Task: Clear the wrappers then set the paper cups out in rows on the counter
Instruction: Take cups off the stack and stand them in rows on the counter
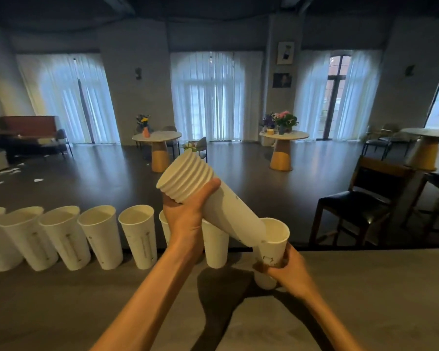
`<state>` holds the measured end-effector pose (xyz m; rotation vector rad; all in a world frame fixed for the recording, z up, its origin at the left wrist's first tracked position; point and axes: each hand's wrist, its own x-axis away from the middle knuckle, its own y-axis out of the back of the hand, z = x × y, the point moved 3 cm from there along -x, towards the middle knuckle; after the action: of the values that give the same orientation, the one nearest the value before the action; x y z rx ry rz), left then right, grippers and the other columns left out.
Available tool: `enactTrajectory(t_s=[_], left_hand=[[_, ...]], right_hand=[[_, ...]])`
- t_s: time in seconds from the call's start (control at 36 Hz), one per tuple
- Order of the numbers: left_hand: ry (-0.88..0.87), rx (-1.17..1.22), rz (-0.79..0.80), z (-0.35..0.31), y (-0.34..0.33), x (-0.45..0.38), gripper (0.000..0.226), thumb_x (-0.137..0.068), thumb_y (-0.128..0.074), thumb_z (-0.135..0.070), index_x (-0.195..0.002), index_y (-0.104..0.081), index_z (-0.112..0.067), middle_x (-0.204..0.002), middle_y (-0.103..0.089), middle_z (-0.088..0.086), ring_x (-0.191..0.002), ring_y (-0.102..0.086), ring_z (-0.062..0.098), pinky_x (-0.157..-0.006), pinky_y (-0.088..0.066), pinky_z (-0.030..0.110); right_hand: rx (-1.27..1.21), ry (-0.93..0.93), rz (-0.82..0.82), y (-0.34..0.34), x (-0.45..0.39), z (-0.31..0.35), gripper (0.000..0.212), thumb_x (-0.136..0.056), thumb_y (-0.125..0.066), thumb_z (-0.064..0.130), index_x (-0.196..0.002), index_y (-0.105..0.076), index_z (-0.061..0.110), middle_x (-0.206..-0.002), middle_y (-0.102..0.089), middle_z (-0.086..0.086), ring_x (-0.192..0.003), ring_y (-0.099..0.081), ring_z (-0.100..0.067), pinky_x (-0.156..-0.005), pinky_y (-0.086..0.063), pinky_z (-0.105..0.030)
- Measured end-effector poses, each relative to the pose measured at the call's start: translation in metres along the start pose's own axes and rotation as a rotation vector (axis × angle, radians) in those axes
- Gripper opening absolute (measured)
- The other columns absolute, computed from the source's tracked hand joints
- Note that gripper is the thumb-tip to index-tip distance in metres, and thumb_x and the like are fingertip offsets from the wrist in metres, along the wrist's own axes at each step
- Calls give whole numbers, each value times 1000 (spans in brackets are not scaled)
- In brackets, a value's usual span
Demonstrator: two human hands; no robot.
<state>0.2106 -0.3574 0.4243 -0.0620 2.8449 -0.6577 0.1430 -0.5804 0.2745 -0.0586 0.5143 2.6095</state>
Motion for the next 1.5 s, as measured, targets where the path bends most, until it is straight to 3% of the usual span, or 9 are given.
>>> enactTrajectory(t_s=[0.53, 0.61, 0.69, 0.83, 0.97, 1.03, 1.11, 1.28, 1.5], left_hand=[[24, 2, 148, -25, 55, -3, 117, -30, -97, -55, -133, -60, -14, -117, -71, 6, -105, -69, 20, -79, -58, 31], [49, 2, 196, -32, 63, 5, 102, -36, -96, -46, -128, -62, -16, -113, -72, 7, -104, -70, 23, -80, -60, 37], [97, 12, 262, -33, 66, 12, 86, -41, -91, -39, -121, -64, -22, -108, -74, 3, -100, -71, 20, -81, -61, 40], [298, 92, 355, -26, 55, 40, 103, -38, -93, -36, -132, -56, -20, -123, -68, 12, -111, -67, 30, -91, -58, 54], [420, 168, 426, -22, 39, 68, 96, -43, -94, -22, -131, -55, -16, -122, -68, 14, -102, -67, 24, -70, -61, 39], [453, 195, 427, -22, 33, 74, 86, -48, -94, -13, -125, -56, -18, -122, -67, 15, -104, -66, 27, -84, -60, 47], [492, 219, 426, -22, 29, 79, 91, -38, -95, -17, -122, -61, -16, -123, -68, 19, -115, -64, 38, -98, -52, 62], [551, 228, 474, -19, 28, 89, 104, -35, -93, -31, -132, -60, -16, -121, -70, 16, -111, -67, 35, -85, -60, 51], [452, 169, 516, -14, 44, 110, 96, -35, -92, -36, -124, -65, -15, -115, -73, 12, -109, -67, 31, -94, -56, 52]], right_hand=[[76, -49, -16, -38, -55, 6, 103, -57, -93, 25, -143, -38, 19, -142, -51, -6, -133, -47, -29, -105, -43, -51], [116, -96, -35, -32, -39, 2, 108, -56, -95, 20, -144, -32, 19, -137, -50, -7, -126, -50, -30, -100, -48, -47], [109, -151, -123, -20, -18, -3, 85, -61, -92, 19, -127, -39, 20, -115, -56, -7, -103, -59, -24, -86, -54, -40], [-9, -68, -347, 11, 41, 38, 31, -80, -78, 21, -98, -54, 13, -94, -63, -17, -87, -64, -29, -68, -52, -30], [-226, -218, 72, 7, 84, 110, 60, -78, -58, 65, -98, -72, 10, -90, -73, -12, -80, -70, -16, -75, -54, -28], [-287, -272, 243, 2, 103, 127, 69, -86, -45, 72, -112, -71, 14, -104, -73, -11, -95, -69, -21, -89, -51, -35], [-402, -290, 361, -4, 136, 148, 63, -92, -44, 61, -127, -60, 11, -113, -69, -19, -98, -68, -32, -86, -57, -41], [-66, -184, 172, 2, 175, 164, 23, -90, -65, 33, -109, -62, 19, -97, -71, 1, -81, -70, -9, -69, -58, -23], [148, -22, 110, 8, 193, 150, 42, -75, -83, 33, -112, -66, 24, -107, -71, 3, -101, -67, -12, -87, -58, -33]])
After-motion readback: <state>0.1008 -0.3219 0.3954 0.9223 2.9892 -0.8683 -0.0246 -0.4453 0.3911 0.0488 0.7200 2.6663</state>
